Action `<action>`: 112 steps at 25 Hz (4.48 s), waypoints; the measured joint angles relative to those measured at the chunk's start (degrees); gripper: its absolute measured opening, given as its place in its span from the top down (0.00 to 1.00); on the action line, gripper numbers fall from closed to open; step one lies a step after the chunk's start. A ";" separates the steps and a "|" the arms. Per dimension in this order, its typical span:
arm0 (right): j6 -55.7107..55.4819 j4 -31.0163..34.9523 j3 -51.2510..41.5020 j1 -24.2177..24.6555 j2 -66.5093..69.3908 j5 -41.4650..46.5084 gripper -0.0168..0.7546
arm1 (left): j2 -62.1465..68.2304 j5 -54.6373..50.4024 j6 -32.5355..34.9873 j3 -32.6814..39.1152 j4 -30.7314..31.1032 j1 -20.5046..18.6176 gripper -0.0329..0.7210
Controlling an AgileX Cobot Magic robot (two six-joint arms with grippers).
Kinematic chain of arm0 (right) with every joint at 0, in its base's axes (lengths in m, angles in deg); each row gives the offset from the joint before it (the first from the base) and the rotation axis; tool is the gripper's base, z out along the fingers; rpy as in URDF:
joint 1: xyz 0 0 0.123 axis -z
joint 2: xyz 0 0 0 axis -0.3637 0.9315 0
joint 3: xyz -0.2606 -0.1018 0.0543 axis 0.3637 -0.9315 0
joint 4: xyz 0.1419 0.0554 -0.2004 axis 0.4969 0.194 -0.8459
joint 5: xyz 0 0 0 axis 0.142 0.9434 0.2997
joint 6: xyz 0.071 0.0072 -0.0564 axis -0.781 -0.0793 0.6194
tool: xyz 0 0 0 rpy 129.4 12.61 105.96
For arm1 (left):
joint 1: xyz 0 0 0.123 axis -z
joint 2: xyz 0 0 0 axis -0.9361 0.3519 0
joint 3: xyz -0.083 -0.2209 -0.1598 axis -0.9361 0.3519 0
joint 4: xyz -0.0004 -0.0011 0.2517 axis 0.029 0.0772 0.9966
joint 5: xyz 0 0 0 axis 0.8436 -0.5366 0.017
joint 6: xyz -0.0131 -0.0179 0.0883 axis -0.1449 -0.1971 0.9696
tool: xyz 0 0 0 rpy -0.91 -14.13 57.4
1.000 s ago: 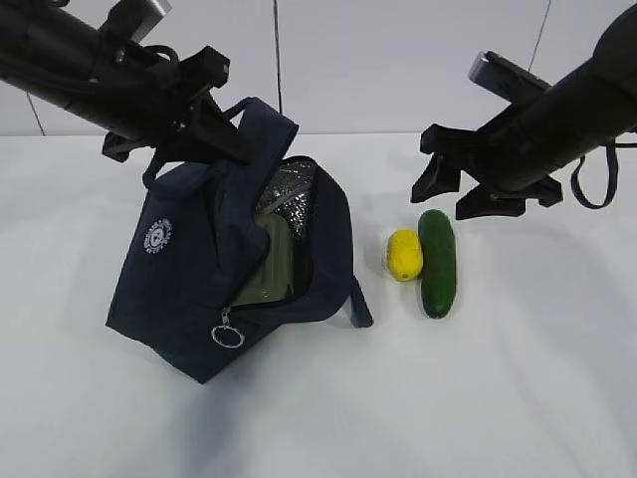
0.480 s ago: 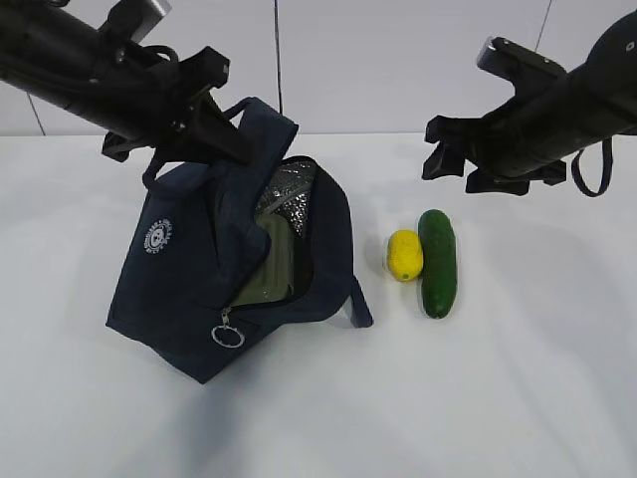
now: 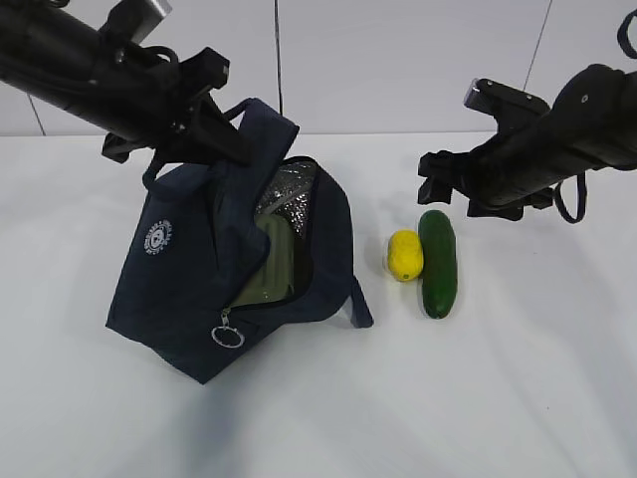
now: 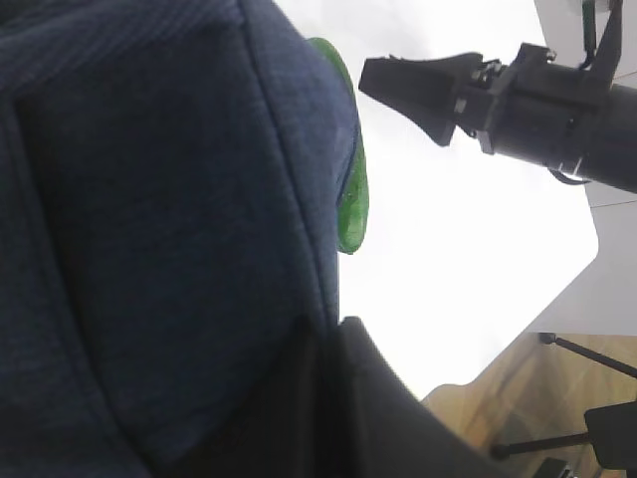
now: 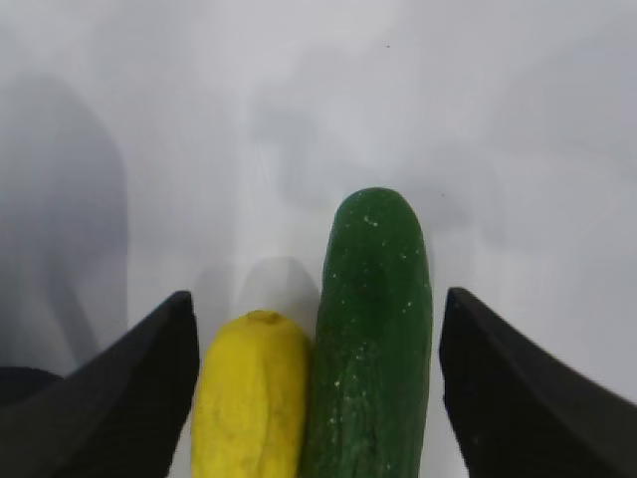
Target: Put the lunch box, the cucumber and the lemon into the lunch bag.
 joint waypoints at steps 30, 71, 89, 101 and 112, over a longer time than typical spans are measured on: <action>0.00 -1.55 2.99 0.00 8.33 -5.91 0.23 | 0.00 -0.80 0.09 0.00 0.10 0.00 0.96; 0.00 -1.72 3.08 0.09 10.17 -6.49 0.47 | 0.00 -0.80 0.09 0.00 0.10 0.00 0.96; 0.00 -1.98 3.34 0.09 -0.83 2.80 0.47 | 0.00 -0.81 0.09 0.00 0.10 0.00 0.96; 0.00 -3.64 3.38 0.09 -2.76 7.79 0.56 | 0.00 -0.92 0.12 0.00 0.10 0.00 0.96; 0.00 2.45 9.73 0.09 -6.72 22.49 0.56 | 0.00 -0.92 0.12 0.00 0.10 0.00 0.96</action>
